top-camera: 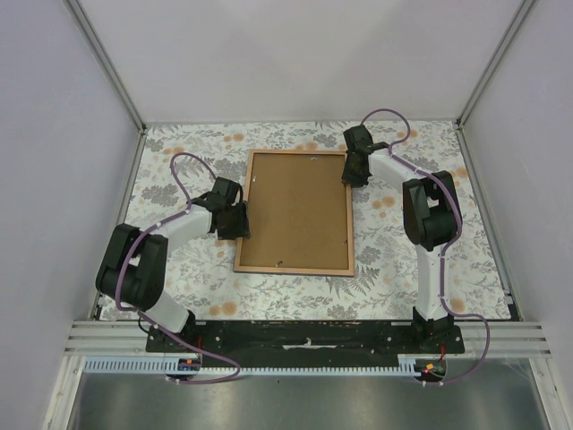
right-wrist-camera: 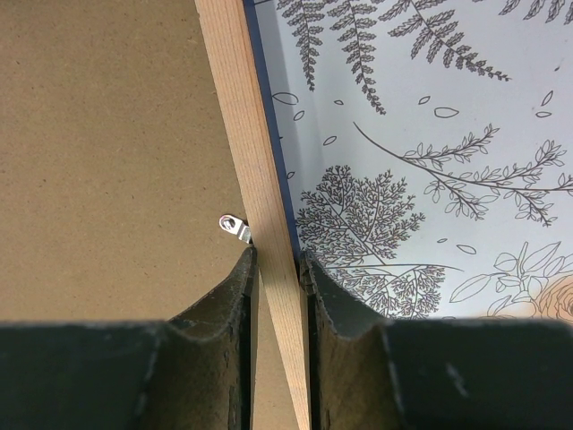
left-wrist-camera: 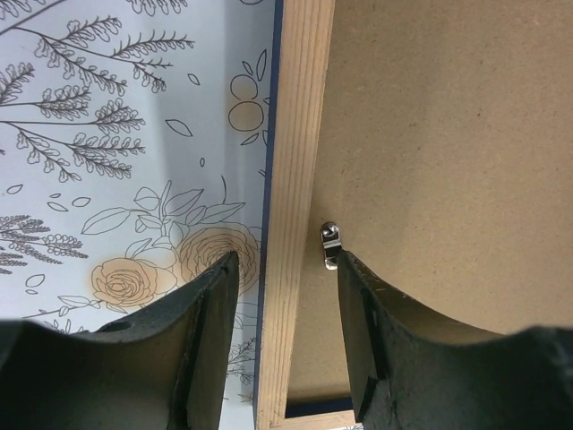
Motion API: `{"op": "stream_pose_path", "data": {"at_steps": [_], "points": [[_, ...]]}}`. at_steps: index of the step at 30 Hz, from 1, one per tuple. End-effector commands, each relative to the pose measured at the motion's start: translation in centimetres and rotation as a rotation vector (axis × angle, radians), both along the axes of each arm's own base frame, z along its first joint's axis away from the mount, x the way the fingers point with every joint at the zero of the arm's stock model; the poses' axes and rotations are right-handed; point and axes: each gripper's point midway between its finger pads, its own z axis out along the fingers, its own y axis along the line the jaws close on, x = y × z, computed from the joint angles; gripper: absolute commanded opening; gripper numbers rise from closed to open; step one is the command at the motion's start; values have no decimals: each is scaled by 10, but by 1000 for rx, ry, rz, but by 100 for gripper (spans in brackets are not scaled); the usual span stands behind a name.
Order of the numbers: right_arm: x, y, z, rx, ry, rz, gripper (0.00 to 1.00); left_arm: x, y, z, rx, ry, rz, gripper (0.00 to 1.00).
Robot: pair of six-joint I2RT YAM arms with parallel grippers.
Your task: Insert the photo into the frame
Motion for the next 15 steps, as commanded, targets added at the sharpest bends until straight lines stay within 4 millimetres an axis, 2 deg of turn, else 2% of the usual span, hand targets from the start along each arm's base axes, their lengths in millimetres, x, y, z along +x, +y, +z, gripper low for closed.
{"op": "stream_pose_path", "data": {"at_steps": [1, 11, 15], "points": [[-18, -5, -3, -13, 62, 11, 12, 4, 3, -2, 40, -11, -26, 54], [-17, -3, -4, -5, 65, 16, 12, 3, 6, -5, 62, -3, -18, 54], [-18, -3, -6, -3, 71, 22, 12, 6, -2, 6, 17, -40, -31, 54]]}}
